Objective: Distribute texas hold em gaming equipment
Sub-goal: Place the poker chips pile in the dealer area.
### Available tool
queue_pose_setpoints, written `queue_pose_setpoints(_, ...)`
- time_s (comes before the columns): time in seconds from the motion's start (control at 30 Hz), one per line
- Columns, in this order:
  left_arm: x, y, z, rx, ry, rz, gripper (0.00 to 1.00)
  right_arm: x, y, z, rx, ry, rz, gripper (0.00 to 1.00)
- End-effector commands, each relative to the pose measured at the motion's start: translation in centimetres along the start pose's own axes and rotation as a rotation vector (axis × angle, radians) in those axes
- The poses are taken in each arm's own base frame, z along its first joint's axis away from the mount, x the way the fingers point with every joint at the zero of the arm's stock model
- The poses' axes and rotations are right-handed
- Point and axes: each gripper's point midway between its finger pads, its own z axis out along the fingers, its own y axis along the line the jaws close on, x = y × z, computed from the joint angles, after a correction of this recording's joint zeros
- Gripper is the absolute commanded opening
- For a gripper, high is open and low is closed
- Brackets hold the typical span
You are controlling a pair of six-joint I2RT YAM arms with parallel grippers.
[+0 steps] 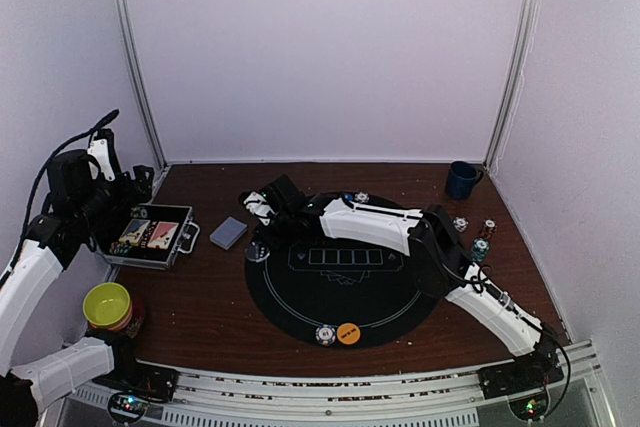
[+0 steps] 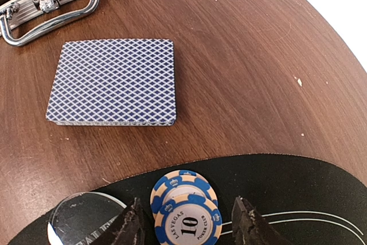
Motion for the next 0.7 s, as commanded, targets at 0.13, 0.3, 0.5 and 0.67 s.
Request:
queue_pose_setpoints(0.13,-1.3,0.1,-0.3,0.001,-0.042,-0.008,0.98,-2.9,-0.4,-1.9,0.015,-0.052,-0.002,0.57)
queue_pose_setpoints(0.3,-1.3,0.2,-0.3,-0.002,-0.043,-0.008,0.98,-5.5,-1.4,-4.4,0.044,-0.092,0.009,0.61)
queue_pose_setpoints(0.5,-1.2,0.1,-0.3,0.001,-0.041,-0.007,0.98,-7.0,-3.5,-7.0,0.101,-0.099,0.029,0.72)
queue_pose_setpoints(0.67,-1.2,0.1,-0.3,0.003,-0.041,-0.01,0.98,-5.2,-5.3,-7.5,0.128,-0.041,0.044,0.82)
